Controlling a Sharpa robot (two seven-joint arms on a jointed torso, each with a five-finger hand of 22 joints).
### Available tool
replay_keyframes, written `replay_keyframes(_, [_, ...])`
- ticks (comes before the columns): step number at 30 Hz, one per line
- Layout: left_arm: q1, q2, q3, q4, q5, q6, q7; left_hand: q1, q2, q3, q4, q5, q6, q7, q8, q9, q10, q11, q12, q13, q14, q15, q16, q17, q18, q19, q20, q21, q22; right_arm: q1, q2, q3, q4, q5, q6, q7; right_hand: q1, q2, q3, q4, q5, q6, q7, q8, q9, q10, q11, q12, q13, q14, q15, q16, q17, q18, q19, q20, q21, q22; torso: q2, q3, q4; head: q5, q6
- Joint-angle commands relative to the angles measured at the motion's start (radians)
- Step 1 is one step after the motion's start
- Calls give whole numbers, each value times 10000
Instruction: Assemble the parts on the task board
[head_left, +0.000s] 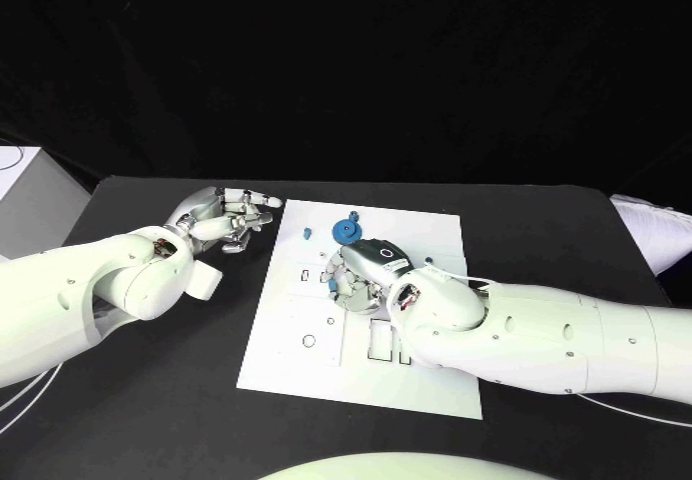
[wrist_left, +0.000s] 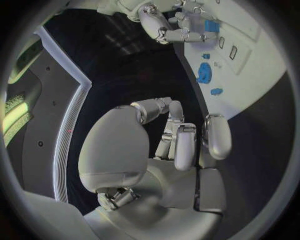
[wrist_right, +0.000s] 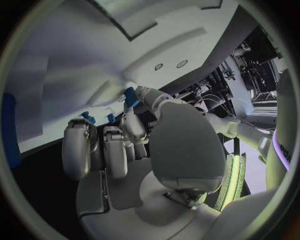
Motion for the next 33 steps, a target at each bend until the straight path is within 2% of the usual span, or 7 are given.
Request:
replay_keyframes(1, [11, 15, 9, 17, -52, 174, 48, -55, 15, -54, 10, -37, -12, 47, 3, 9, -10, 80, -26, -1, 466, 95, 15, 1141, -109, 15, 27, -15, 9, -3, 14, 2, 21, -654, 130, -464, -84, 52, -21, 32, -36, 71, 15, 55, 6, 77, 20, 30, 14, 938, -65, 3, 2266, -88, 202, -85, 62, 1570, 10, 7, 0, 14, -3])
replay_keyframes(16, [11, 21, 9, 13, -59, 194, 46, -55, 15, -54, 10, -37, -12, 47, 3, 9, -10, 80, -26, -1, 466, 95, 15, 1141, -109, 15, 27, -15, 9, -2, 33, 17, -23, -863, -252, -479, -74, 71, -10, 32, -23, 82, 7, 60, 9, 96, 12, 70, 45, 936, -70, -2, 2254, -96, 219, -88, 99, 1590, 7, 12, -8, 9, -4])
replay_keyframes(33, [11, 25, 9, 16, -66, 218, 28, -42, 40, -108, 2, -35, 10, 60, 0, 14, -15, 95, -31, -7, 472, 109, 21, 1154, -107, 16, 41, -18, 5, -3, 181, 18, -313, -711, -118, -338, -88, 39, -32, 32, -32, 76, 6, 57, 11, 96, 8, 67, 46, 935, -78, -3, 2252, -93, 215, -95, 86, 1586, 3, 6, -8, -9, 1])
